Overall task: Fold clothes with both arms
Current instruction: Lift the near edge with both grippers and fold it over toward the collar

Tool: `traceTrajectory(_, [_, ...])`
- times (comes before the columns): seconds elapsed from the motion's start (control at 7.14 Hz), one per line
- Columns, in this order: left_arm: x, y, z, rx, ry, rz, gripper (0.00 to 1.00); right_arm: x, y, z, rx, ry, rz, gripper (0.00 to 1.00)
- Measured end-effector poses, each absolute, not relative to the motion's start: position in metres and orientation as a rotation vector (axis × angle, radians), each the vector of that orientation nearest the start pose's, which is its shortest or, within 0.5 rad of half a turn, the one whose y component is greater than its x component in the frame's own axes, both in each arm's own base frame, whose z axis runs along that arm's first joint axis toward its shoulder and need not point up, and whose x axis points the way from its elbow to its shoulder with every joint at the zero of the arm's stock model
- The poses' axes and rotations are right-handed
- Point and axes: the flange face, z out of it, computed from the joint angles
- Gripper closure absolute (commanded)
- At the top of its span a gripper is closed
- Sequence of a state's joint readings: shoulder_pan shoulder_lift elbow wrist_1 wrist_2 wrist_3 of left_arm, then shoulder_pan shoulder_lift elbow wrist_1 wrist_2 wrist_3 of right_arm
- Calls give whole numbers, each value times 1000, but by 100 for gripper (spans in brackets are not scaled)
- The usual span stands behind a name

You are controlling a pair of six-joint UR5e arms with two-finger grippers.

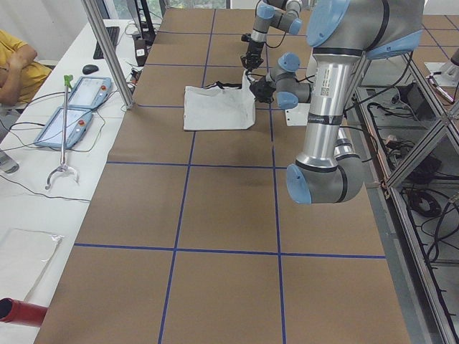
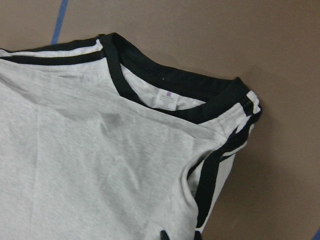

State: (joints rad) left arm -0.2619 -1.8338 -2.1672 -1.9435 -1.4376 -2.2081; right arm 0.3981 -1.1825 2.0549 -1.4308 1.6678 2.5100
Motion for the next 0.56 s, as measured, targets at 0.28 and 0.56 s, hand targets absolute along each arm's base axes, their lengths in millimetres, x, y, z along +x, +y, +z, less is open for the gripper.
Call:
traceTrajectory(0.28, [443, -324, 210, -48, 1261, -846, 100, -461, -389, 224, -366, -992, 1210, 100])
traceTrajectory(0.56, [439, -369, 213, 20, 1237, -829, 100, -471, -437, 216, -357, -979, 1228, 100])
